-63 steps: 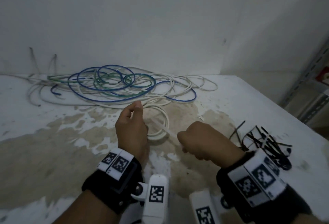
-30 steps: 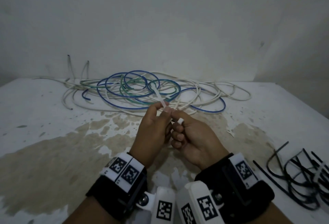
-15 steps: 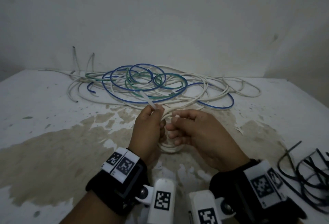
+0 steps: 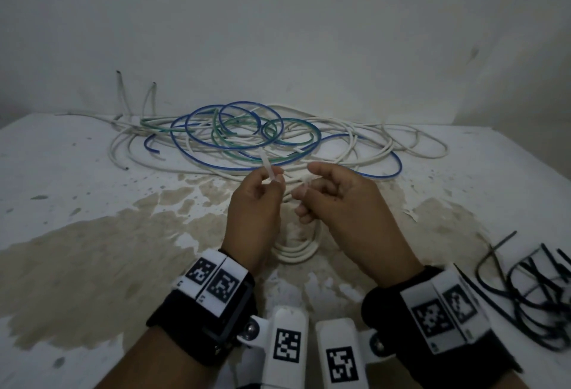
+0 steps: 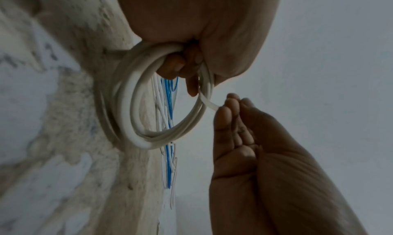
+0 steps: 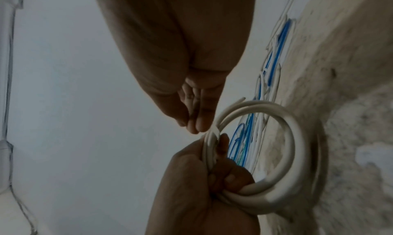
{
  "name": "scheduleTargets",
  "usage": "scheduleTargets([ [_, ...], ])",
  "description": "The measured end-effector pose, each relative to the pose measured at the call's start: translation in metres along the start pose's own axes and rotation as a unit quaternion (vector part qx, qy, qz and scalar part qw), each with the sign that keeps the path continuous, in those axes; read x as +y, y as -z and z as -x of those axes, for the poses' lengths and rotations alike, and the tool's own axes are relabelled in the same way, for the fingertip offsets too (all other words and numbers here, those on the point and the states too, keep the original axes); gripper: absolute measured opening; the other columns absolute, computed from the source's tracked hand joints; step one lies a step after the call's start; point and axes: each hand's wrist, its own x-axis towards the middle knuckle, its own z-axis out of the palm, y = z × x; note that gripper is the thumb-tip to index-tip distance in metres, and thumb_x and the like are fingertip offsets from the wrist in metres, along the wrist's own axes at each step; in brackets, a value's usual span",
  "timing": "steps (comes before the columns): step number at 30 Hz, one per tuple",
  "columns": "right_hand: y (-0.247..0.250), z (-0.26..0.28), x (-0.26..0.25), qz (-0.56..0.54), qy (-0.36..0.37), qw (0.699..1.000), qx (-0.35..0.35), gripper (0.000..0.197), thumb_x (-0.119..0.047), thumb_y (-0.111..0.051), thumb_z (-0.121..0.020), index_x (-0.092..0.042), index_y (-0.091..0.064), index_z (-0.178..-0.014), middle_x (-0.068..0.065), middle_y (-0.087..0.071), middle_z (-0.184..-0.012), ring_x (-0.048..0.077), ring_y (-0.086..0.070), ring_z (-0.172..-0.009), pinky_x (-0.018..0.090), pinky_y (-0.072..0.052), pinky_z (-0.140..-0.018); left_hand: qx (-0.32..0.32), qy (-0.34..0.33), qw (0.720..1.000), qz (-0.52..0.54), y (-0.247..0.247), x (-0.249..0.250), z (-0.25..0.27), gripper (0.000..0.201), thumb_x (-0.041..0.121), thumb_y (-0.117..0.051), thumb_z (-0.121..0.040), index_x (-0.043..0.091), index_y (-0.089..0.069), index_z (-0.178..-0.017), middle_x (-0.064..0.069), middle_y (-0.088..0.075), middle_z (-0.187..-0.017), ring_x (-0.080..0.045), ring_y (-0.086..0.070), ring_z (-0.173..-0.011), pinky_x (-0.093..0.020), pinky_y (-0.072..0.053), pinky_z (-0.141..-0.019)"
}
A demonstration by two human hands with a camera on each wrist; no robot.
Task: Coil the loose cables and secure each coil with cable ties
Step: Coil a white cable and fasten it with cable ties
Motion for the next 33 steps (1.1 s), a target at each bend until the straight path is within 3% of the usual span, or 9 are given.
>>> scheduleTargets([
  [3, 0.004, -0.001, 0.000, 0.020, 0.019, 0.999, 0.026, 0.018, -0.004, -0.068, -0.084, -0.016, -0.061, -0.096, -0.001, -0.068, -0.073, 0.012, -0.063, -0.059, 0.019, -0.048, -0.052, -0.001, -0.004, 1.000, -0.026, 0.000, 0.003, 0.002, 0.019, 0.022, -0.054, -0.094, 0.026, -0.066, -0.080, 0.006, -0.047, -0.052, -0.008, -0.033, -0.041, -0.029, -0.027, -0.050],
  [6, 0.007, 0.000, 0.002, 0.102, 0.066, 0.990, 0.076, 0.018, -0.013, -0.069, -0.084, -0.017, -0.069, -0.102, -0.003, -0.072, -0.089, 0.007, -0.067, -0.075, 0.023, -0.054, -0.070, -0.022, -0.020, 0.998, -0.050, 0.000, 0.011, 0.007, 0.020, 0.020, -0.051, -0.096, 0.033, -0.065, -0.100, 0.012, -0.047, -0.042, -0.002, -0.038, -0.037, -0.028, -0.030, -0.049],
  [8, 0.008, 0.001, 0.002, 0.136, 0.083, 0.983, 0.092, 0.023, -0.017, -0.068, -0.085, -0.019, -0.070, -0.108, -0.008, -0.071, -0.097, 0.002, -0.066, -0.085, 0.020, -0.052, -0.082, -0.032, -0.024, 0.998, -0.055, -0.002, 0.015, 0.010, 0.026, 0.020, -0.052, -0.096, 0.024, -0.065, -0.118, 0.003, -0.065, -0.061, -0.013, -0.058, -0.050, -0.039, -0.043, -0.052],
  [10, 0.008, 0.001, 0.002, 0.143, 0.088, 0.980, 0.102, 0.025, -0.018, -0.067, -0.086, -0.016, -0.070, -0.111, -0.009, -0.070, -0.099, 0.000, -0.065, -0.089, 0.016, -0.050, -0.083, -0.032, -0.023, 0.998, -0.058, -0.003, 0.017, 0.012, 0.025, 0.019, -0.054, -0.095, 0.020, -0.068, -0.114, 0.000, -0.068, -0.096, -0.033, -0.060, -0.088, -0.053, -0.049, -0.075],
  [15, 0.009, 0.000, 0.000, 0.120, 0.095, 0.978, 0.140, 0.020, -0.015, -0.066, -0.087, -0.014, -0.071, -0.106, -0.006, -0.072, -0.096, 0.001, -0.065, -0.088, 0.016, -0.050, -0.083, -0.040, -0.060, 0.991, -0.114, -0.006, 0.014, 0.016, 0.026, 0.021, -0.059, -0.091, 0.041, -0.069, -0.078, 0.016, -0.071, -0.079, -0.012, -0.068, -0.078, -0.039, -0.054, -0.084],
  [20, 0.008, 0.001, 0.000, 0.149, 0.123, 0.970, 0.149, 0.018, -0.013, -0.062, -0.089, -0.015, -0.073, -0.104, -0.006, -0.071, -0.096, 0.004, -0.064, -0.089, 0.018, -0.050, -0.082, -0.045, -0.090, 0.985, -0.139, -0.008, 0.011, 0.018, 0.018, 0.019, -0.058, -0.091, 0.023, -0.076, -0.096, 0.009, -0.074, -0.094, -0.014, -0.068, -0.087, -0.038, -0.052, -0.088],
  [26, 0.009, 0.000, 0.001, 0.158, 0.119, 0.971, 0.135, 0.019, -0.012, -0.061, -0.089, -0.016, -0.072, -0.104, -0.006, -0.071, -0.098, 0.004, -0.064, -0.092, 0.021, -0.050, -0.085, -0.055, -0.097, 0.984, -0.140, -0.009, 0.010, 0.018, 0.020, 0.018, -0.058, -0.090, 0.020, -0.075, -0.099, 0.007, -0.074, -0.096, -0.012, -0.067, -0.085, -0.031, -0.053, -0.085],
  [30, 0.010, 0.001, 0.000, 0.147, 0.113, 0.975, 0.126, 0.017, -0.012, -0.061, -0.089, -0.020, -0.072, -0.100, -0.005, -0.071, -0.095, 0.005, -0.065, -0.090, 0.019, -0.050, -0.082, -0.063, -0.134, 0.977, -0.152, -0.008, 0.008, 0.018, 0.020, 0.018, -0.058, -0.090, 0.014, -0.076, -0.095, 0.005, -0.074, -0.091, -0.010, -0.066, -0.083, -0.013, -0.043, -0.073],
  [33, 0.011, 0.002, -0.002, 0.132, 0.109, 0.978, 0.118, 0.014, -0.012, -0.063, -0.088, -0.023, -0.070, -0.093, -0.010, -0.070, -0.086, -0.001, -0.063, -0.080, 0.011, -0.047, -0.072, -0.066, -0.167, 0.969, -0.171, -0.007, 0.007, 0.019, 0.020, 0.017, -0.058, -0.090, 0.008, -0.075, -0.085, 0.016, -0.068, -0.087, 0.004, -0.059, -0.069, -0.003, -0.035, -0.064],
])
